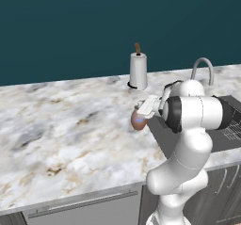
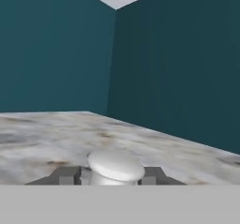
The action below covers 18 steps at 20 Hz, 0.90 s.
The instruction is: Locate and retrieve the soap dispenser and sponge from the cabinet. Place them next to the sink.
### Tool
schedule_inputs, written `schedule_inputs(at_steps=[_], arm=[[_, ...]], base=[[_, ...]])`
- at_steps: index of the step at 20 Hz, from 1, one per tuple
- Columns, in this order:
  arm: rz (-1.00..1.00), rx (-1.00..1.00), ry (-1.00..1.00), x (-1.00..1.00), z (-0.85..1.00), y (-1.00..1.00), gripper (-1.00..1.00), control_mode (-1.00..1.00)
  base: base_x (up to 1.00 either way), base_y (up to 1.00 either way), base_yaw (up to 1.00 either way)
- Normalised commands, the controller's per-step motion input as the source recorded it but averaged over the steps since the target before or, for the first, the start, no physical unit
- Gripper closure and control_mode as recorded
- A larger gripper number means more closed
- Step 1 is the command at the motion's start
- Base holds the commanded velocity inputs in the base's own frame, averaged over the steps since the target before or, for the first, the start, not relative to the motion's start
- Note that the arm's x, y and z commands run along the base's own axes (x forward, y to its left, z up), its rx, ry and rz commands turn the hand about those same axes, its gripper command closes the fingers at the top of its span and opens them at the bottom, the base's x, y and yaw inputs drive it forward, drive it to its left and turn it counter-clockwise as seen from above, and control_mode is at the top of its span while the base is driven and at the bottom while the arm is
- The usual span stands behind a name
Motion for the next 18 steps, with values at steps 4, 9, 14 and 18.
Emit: schedule_inputs(at_steps=[4, 9, 14, 18], arm=[[0.02, 0.0, 0.0, 0.0, -0.06, 0.05, -1.0, -1.0], [0.0, 0.01, 0.02, 0.0, -0.09, 0.0, -1.0, -1.0], [0.0, 0.0, 0.01, 0.0, -0.04, 0.0, -1.0, -1.0], [0.0, 0.0, 0.03, 0.0, 0.0, -0.02, -1.0, -1.0]], base=[[0.0, 0.0, 0.0], [0.0, 0.0, 0.0], [0.0, 0.0, 0.0], [0.0, 0.0, 0.0]])
